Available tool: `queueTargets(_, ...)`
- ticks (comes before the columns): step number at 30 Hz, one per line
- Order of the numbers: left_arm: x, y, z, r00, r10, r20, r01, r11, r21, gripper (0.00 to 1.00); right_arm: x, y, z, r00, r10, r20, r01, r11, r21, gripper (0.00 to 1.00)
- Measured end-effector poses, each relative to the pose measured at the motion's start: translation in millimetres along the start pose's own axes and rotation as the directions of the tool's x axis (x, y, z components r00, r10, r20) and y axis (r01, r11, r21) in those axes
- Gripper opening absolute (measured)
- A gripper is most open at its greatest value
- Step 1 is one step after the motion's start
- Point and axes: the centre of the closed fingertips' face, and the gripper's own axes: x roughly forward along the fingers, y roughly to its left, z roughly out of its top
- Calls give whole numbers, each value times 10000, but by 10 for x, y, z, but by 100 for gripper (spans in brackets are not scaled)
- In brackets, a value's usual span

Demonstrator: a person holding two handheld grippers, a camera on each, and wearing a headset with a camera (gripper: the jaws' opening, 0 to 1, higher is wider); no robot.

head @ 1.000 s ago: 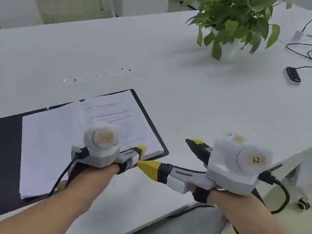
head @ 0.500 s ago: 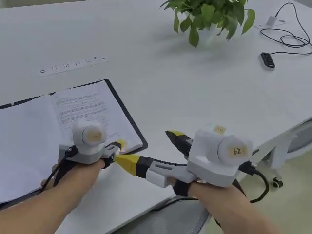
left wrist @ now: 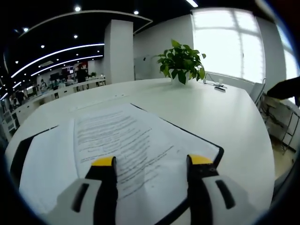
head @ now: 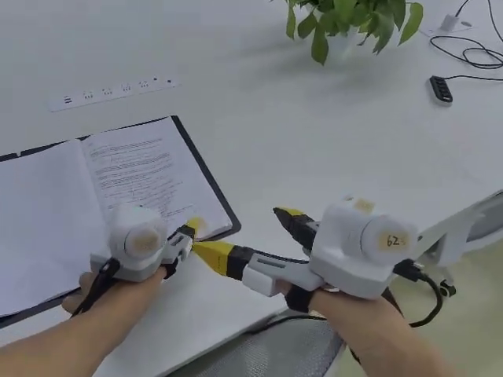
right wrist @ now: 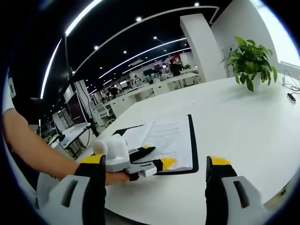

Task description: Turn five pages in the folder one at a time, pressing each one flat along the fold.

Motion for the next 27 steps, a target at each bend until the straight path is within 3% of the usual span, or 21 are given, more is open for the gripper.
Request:
queueTargets(15,-1,76,19,9992,165,362,-162,9998,-91,33,51,-39,-16,9999,-23,-171,23,10000,20,86)
queueTargets(18,-8,80,12,9991,204,385,-195,9995,-238,32,78,-42,-14,9996,21,-281,-23,10000,-51,86)
queueTargets(21,-17,207,10,9971,667,363,-636,9947,-810,18,122,-38,-15,9991,134,-412,-137,9999,-90,85)
queueTargets(23,-21,169,11,9984,436,353,-417,9977,-533,17,173,-19,-25,9980,272,-576,-282,9995,-167,85)
queueTargets(27,-20,177,10,9989,409,247,-393,9972,-630,16,298,11,-38,9932,562,-1019,-593,9979,-276,83)
